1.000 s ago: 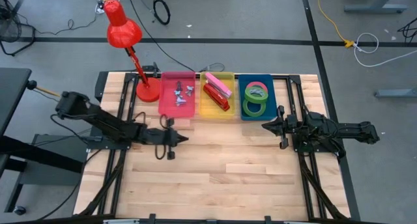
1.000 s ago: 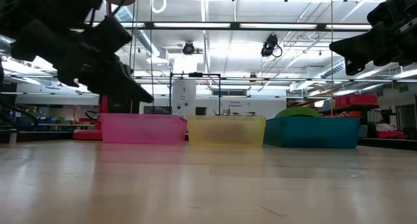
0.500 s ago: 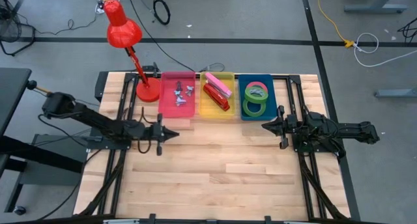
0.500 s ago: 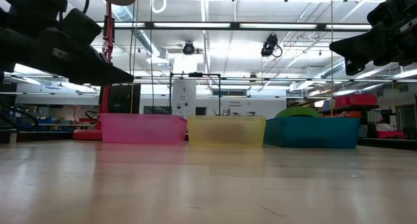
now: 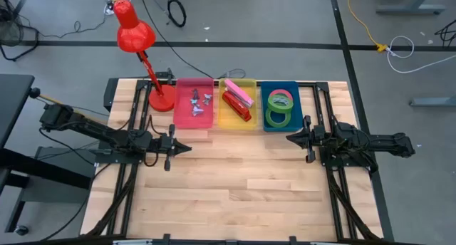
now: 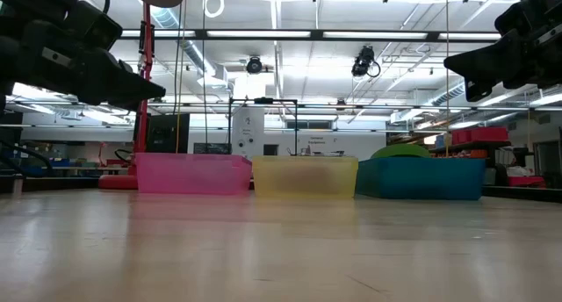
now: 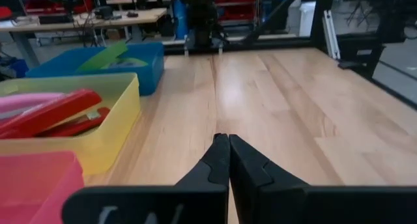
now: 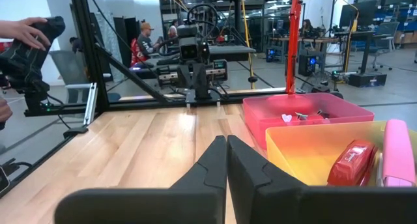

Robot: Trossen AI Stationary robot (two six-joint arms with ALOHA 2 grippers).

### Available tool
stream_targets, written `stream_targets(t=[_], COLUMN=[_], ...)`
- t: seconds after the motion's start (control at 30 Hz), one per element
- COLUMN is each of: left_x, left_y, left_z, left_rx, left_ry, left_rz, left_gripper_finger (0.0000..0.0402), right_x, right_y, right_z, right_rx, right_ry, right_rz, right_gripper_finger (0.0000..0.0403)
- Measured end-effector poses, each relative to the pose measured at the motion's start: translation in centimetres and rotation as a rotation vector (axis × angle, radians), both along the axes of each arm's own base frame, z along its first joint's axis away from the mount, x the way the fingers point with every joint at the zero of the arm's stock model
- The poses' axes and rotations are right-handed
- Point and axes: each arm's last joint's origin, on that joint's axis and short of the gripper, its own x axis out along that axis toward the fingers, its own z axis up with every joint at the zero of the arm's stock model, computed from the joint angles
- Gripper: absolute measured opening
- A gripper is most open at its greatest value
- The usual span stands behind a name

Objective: Pick and place Stapler, Stapler remover, tape
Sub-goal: Return to Home Position

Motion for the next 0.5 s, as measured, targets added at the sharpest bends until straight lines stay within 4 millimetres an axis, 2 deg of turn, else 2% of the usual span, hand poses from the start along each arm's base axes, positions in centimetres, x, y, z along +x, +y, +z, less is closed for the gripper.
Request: stream_targets(t=[0.5], left_x=[-1.5], left_y=[0.2], left_z=[-0.1], left_rx=[-0.013], left_ry=[0.066], left_rz=[-0.034], left_gripper_finger=[0.0003], right_x=[0.0], right_y=[0.0], right_z=[0.0], right_rx=[0.000], right_ry=[0.000], right_rz=[0.000], right_gripper_finger=[0.0016])
